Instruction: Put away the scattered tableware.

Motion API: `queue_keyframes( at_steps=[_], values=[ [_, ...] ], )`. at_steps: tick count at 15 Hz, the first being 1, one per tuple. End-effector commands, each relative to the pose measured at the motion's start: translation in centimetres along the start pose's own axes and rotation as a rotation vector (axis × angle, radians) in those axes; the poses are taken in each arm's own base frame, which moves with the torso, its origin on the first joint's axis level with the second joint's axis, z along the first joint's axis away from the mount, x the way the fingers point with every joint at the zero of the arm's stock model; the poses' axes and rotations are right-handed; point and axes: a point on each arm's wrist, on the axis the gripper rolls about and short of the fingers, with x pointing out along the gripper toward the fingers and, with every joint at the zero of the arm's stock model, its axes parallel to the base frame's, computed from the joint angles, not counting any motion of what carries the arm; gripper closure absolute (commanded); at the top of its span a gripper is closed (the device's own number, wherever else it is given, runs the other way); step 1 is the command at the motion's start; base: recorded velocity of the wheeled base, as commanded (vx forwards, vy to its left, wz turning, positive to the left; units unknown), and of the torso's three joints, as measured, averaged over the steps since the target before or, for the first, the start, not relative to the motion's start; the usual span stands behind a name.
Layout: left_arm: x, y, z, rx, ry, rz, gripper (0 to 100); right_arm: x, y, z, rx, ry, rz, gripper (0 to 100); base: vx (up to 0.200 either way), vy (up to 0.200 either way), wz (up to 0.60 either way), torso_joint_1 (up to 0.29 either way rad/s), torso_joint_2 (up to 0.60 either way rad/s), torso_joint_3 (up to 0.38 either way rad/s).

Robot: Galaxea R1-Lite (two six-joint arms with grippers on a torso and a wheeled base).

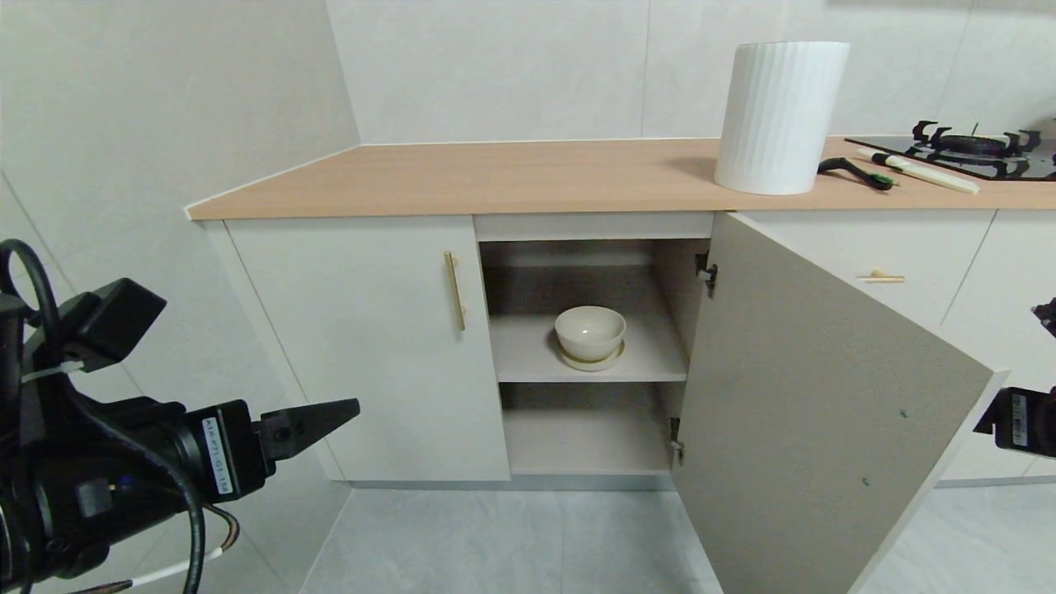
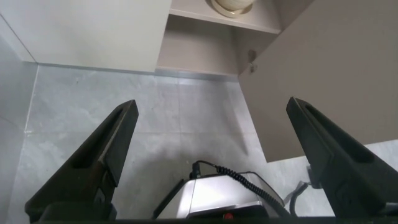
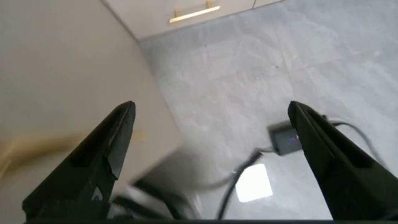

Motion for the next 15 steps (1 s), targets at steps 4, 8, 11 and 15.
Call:
queue_keyframes(
  at_steps=[4, 8, 11, 15],
  values=[
    [0.0, 0.1, 0.2, -0.007, -0.008, 0.007, 0, 2.2, 2.7, -1.8, -0.008, 0.094, 0.112, 0, 0.0, 0.0, 0.0, 0.0, 0.0, 0.0],
    [0.0, 0.0, 0.4, -0.01, -0.039, -0.006, 0, 1.3, 7.8, -3.1, -0.124, 0.127, 0.274, 0, 0.0, 0.0, 0.0, 0.0, 0.0, 0.0],
    [0.0, 0.1, 0.4, -0.009, -0.04, -0.003, 0, 1.8, 11.8, -3.5, -0.22, 0.158, 0.367, 0, 0.0, 0.0, 0.0, 0.0, 0.0, 0.0],
    [-0.3, 0.1, 0.5, -0.001, -0.048, -0.007, 0, 4.4, 18.4, -3.3, -0.29, 0.195, 0.451, 0, 0.0, 0.0, 0.0, 0.0, 0.0, 0.0]
  ],
)
